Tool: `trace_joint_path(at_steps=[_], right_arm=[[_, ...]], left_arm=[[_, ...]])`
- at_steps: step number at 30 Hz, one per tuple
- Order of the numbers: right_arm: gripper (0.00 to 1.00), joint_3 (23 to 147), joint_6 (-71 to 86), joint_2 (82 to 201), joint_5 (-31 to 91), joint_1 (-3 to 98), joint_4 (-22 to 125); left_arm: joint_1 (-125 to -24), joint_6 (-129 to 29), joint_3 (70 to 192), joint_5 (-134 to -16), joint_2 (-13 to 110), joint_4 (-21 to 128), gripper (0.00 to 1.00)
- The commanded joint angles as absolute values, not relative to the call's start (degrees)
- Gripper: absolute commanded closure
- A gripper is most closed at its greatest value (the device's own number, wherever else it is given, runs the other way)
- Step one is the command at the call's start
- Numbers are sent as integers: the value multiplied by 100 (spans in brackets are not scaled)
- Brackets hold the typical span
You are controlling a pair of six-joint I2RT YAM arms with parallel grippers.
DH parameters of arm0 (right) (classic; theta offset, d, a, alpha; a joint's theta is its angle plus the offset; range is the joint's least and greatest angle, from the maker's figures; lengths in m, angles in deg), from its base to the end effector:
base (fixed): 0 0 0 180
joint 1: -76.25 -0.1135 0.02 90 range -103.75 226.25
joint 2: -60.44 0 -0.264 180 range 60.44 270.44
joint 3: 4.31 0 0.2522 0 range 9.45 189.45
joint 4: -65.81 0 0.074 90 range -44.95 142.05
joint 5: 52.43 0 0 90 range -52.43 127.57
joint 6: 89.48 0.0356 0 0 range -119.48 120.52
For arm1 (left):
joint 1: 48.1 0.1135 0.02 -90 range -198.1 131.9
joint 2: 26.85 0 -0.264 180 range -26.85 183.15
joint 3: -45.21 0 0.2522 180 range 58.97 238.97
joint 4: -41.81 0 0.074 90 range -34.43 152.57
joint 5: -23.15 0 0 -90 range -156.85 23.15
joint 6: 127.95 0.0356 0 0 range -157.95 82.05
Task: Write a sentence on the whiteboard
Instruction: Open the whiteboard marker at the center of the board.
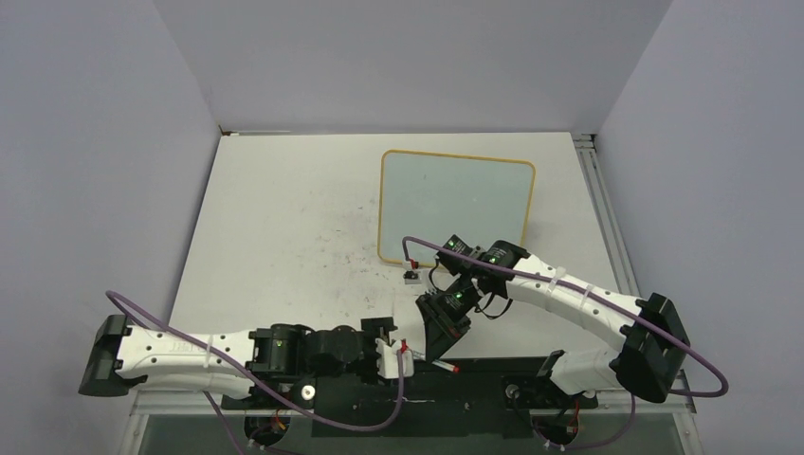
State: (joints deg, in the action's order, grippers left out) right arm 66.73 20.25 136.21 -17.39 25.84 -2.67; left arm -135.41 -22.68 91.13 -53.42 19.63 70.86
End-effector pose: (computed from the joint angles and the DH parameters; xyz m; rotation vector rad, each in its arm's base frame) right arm 0.1265 0.1987 0.2582 0.8507 -2.3721 -1.2827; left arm 0.0169 -0.1842 0.2488 1.5558 1.4321 -0.5210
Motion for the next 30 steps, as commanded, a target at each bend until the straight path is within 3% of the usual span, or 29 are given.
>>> trace_joint_path(at_steps=[1,7,16,22,23,26,30], right_arm=[[95,6959,2045,13616,-1973,2485,-44],[95,6906,2138,13599,-1956,2451,60],[95,6926,2171,13605,-1941,2422,99],[94,6919,2302,13594,-1817,2428,219],[91,6917,2347,13572,-1759,2431,254],[77,6929,2462,13481,-1534,2549,351],[46,6898,2602,13234,-1417,3026,485]], left_arm=[[-13697,-2261,9295,-5180,2160,7041,38],[-13749,-2316,9350,-5194,2267,7024,56],[-13760,-2401,9419,-5277,2355,7018,70],[-13760,-2499,9466,-5277,2395,7030,93],[-13760,-2529,9487,-5251,2395,7043,99],[-13751,-2613,9490,-5193,2354,7068,100],[-13689,-2723,9499,-5145,2312,7141,100]])
